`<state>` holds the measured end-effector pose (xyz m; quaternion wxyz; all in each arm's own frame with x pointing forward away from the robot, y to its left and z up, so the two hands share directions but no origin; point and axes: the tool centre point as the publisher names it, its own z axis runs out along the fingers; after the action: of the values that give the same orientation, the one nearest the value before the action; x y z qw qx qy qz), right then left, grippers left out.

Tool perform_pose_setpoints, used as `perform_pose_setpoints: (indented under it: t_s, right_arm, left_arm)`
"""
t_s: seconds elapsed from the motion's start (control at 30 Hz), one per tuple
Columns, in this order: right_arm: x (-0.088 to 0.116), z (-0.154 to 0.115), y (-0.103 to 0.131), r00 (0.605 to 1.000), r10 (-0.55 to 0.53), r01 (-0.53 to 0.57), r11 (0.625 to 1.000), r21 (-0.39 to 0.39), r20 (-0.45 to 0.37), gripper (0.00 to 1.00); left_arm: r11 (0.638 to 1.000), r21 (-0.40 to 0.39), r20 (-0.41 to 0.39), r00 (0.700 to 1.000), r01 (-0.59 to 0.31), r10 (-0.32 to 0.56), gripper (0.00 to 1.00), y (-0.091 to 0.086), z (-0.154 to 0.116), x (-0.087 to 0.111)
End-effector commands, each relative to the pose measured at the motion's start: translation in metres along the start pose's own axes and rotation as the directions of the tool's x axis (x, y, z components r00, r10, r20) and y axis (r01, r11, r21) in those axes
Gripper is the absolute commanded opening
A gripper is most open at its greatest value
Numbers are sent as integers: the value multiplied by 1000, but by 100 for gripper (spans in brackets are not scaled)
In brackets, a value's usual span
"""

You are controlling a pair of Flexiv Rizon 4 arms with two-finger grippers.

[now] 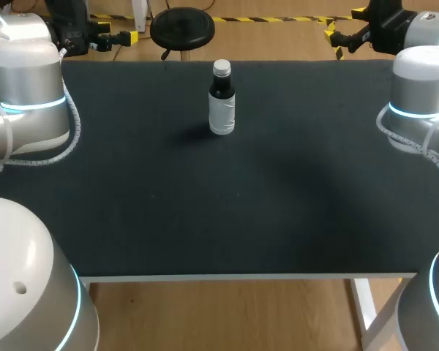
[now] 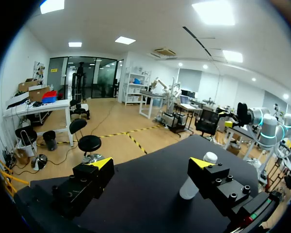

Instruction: Unscrew the bottle cap

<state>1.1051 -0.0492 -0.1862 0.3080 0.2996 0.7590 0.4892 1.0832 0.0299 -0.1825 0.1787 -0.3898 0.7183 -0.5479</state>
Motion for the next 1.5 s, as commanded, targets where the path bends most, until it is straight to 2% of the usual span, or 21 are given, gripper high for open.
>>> perform_pose_setpoints:
  t_s: [0.03, 1.07, 1.23, 1.27, 1.4, 1.43, 1.5]
  right_arm:
    - [0, 0, 0, 1000, 0, 0, 1000, 1, 0, 100]
    - [0, 0, 0, 1000, 0, 0, 1000, 1, 0, 100]
    - [0, 0, 0, 1000, 0, 0, 1000, 1, 0, 100]
    - [0, 0, 0, 1000, 0, 0, 1000, 1, 0, 100]
    - [0, 0, 0, 1000, 0, 0, 1000, 1, 0, 100]
    - [0, 0, 0, 1000, 0, 0, 1000, 1, 0, 100]
    - [0, 0, 0, 1000, 0, 0, 1000, 1, 0, 100]
  left_arm:
    - [1000, 0, -1, 1000, 1, -1, 100, 0, 0, 0]
    - [1000, 0, -1, 1000, 1, -1, 100, 0, 0, 0]
    - [996, 54, -105, 992, -69, 74, 100, 2, 8, 12]
    - [995, 66, -147, 986, -72, 81, 100, 4, 9, 15]
    - [985, 128, -230, 963, -113, 141, 100, 8, 14, 23]
    - [982, 157, -277, 949, -108, 148, 100, 10, 15, 25]
    - [978, 168, -297, 939, -125, 171, 100, 13, 19, 29]
